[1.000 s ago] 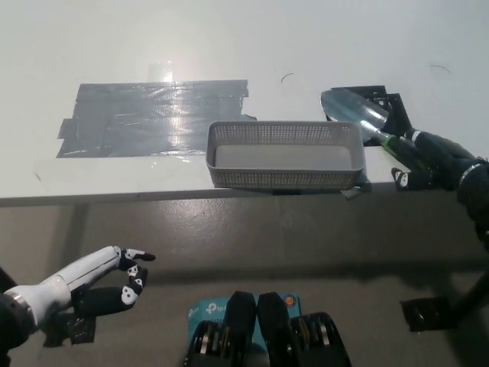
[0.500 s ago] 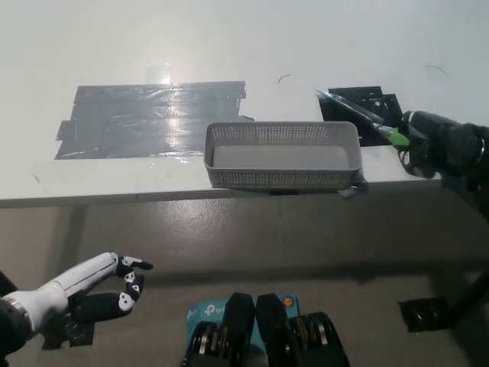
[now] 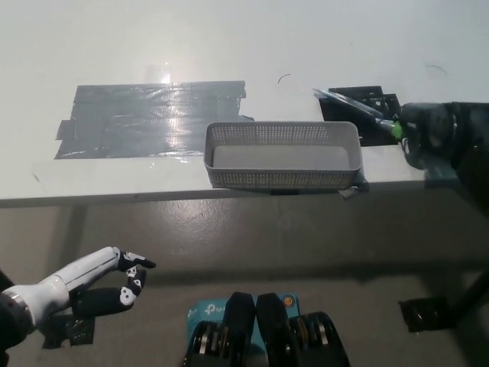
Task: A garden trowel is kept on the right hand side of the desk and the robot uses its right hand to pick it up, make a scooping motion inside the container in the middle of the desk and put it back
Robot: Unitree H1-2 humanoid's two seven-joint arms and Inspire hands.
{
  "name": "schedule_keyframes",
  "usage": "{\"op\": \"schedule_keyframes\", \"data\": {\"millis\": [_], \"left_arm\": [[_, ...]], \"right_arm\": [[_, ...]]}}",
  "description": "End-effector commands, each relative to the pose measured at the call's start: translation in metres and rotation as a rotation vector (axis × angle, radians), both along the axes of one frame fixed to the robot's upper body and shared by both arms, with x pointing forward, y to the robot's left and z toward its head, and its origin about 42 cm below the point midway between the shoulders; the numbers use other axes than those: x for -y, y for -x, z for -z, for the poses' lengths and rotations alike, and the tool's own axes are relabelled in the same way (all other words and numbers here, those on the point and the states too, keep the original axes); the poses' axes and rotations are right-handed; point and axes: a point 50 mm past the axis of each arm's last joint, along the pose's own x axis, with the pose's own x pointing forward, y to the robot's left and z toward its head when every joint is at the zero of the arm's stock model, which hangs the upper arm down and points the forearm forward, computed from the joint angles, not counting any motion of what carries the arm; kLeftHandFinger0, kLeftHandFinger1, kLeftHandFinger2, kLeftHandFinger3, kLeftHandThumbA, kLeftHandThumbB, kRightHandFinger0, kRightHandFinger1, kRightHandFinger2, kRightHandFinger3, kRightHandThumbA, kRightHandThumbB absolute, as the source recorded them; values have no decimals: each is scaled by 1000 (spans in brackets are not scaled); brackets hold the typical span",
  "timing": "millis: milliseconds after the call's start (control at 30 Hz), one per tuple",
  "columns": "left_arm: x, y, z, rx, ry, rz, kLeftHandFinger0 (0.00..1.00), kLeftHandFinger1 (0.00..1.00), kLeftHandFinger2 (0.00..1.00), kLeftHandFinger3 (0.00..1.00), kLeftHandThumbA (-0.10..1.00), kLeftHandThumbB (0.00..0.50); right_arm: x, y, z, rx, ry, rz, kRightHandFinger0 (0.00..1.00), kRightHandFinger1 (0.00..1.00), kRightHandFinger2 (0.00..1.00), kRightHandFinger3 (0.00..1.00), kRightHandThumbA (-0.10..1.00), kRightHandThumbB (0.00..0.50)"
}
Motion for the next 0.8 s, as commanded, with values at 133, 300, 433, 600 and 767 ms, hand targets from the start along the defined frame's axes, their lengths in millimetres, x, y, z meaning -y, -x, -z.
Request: {"op": "schedule_keyframes", "data": {"millis": [133,300,433,600,767], "left_arm": [[-5,-5,-20,43,-1,-3,1000,845,872,1000,1000,348],[-4,-5,-23,50,-10,-2,1000,851,879,1000,1000,325],[-4,-7,-22,42,-9,3,1000,846,871,1000,1000,355],[-5,-9,-19,32,-12,-4,1000,844,870,1000,1000,360],[-6,-10,-19,30,-16,-4,1000,830,855,1000,1000,396]], "right_arm": [[-6,1,9,6,266,-49,1,311,352,994,-100,149],[-7,6,14,237,229,-33,115,278,328,877,600,0],[-1,11,29,332,168,-11,0,253,370,685,371,0],[6,18,41,473,66,3,76,347,550,389,309,0],[11,22,47,563,-69,10,0,152,429,186,82,0]]}}
